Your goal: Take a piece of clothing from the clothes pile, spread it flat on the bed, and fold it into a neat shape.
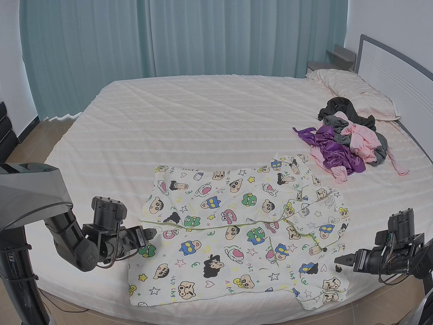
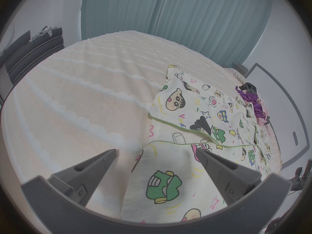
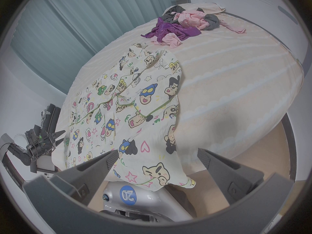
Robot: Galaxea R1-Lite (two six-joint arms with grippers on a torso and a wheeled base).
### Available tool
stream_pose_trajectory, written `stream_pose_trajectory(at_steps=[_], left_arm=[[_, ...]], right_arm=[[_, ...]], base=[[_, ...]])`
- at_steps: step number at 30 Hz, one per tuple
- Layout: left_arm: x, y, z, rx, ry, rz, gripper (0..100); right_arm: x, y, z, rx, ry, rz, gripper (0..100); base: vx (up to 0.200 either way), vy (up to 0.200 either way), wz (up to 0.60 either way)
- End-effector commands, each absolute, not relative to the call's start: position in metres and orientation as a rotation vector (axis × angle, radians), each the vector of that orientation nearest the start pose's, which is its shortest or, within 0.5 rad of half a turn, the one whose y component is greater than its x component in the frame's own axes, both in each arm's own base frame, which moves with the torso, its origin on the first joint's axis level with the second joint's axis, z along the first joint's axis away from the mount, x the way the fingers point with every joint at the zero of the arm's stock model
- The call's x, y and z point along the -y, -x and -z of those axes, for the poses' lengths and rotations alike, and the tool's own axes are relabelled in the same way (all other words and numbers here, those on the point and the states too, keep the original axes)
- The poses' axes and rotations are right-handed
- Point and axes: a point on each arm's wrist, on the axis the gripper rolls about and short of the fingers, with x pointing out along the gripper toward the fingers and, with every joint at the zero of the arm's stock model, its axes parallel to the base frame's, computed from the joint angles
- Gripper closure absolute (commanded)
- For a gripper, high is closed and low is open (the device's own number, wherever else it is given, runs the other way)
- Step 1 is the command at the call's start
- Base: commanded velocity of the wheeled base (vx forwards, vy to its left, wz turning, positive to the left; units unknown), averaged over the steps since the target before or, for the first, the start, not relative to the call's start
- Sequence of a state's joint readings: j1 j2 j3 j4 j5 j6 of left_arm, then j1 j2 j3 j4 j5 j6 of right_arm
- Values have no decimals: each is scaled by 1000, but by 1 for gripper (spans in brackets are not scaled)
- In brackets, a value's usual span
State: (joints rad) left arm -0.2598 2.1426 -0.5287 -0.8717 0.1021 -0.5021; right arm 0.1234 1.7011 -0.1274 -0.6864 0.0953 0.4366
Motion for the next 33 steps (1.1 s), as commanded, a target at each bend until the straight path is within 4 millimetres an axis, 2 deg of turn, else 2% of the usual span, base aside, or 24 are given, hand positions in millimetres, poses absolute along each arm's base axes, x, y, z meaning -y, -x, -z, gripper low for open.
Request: stream_pose_trajectory(at_steps=[1,4,5,17,33], left_arm=[[78,-296,5,-774,339,-39,0],[78,-296,6,-774,339,-39,0],[78,-296,6,-774,338,-41,100],[78,-297,3,-758,334,-52,100],[79,-307,-5,-646,393,-78,100]], right_arm=[[-25,-177,-44,-914,-389,-8,0],[-25,-177,-43,-921,-390,-7,0],[-25,-178,-42,-925,-390,-6,0],[-25,-177,-41,-930,-391,-11,0],[-25,-177,-42,-926,-389,-8,0]], base=[[0,0,0],[0,0,0],[0,0,0],[0,0,0],[0,0,0]])
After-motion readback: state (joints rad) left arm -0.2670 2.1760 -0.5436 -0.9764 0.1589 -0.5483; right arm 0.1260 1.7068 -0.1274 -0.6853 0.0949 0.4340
